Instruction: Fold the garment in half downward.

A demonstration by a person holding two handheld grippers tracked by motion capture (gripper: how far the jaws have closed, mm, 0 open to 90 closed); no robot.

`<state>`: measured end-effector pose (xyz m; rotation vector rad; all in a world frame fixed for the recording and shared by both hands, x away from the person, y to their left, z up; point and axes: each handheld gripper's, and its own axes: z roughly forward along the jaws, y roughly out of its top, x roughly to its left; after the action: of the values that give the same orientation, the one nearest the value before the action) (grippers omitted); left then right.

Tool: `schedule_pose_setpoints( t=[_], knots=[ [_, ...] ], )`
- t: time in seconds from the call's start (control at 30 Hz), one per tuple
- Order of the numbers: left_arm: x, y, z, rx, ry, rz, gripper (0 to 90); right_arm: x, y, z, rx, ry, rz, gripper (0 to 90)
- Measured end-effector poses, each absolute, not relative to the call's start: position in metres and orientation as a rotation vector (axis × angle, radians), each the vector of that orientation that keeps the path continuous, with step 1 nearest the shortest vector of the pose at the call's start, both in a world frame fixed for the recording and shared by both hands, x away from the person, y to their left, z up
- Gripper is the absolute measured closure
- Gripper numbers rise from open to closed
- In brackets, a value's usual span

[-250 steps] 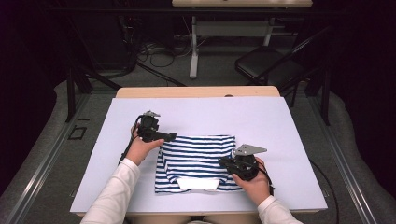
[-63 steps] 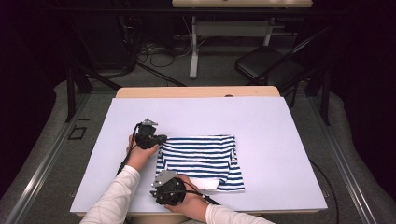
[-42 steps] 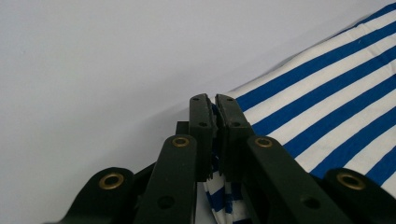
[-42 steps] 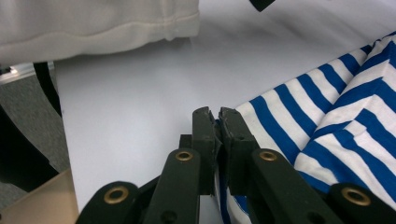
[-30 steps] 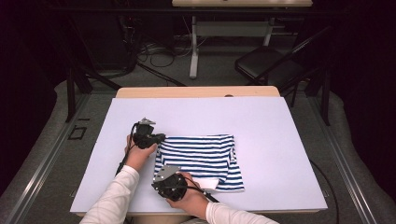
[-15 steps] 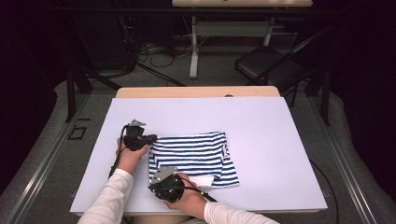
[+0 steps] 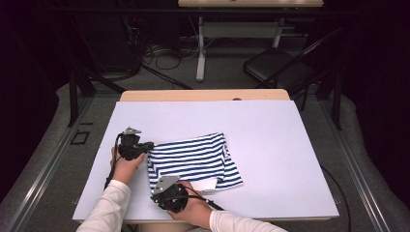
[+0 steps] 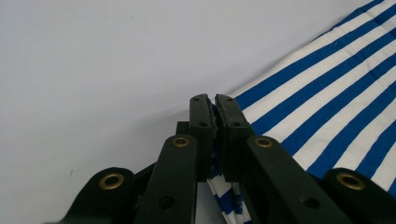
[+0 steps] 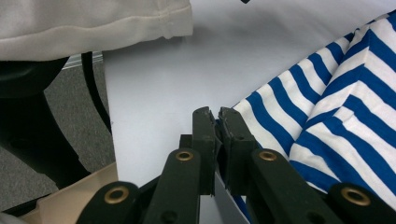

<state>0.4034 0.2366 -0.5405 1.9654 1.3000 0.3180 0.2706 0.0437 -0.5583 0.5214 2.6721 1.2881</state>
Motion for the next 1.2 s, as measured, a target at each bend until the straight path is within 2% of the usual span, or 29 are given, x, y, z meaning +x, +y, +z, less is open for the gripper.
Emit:
schedule_pose_setpoints(
  t=[1.2],
  knots=[
    [0.375, 0.269, -0.539, 1.920, 1.347, 0.327, 86.4, 0.255, 0.058, -0.555, 0.429, 2.731, 1.326, 85.8]
  ],
)
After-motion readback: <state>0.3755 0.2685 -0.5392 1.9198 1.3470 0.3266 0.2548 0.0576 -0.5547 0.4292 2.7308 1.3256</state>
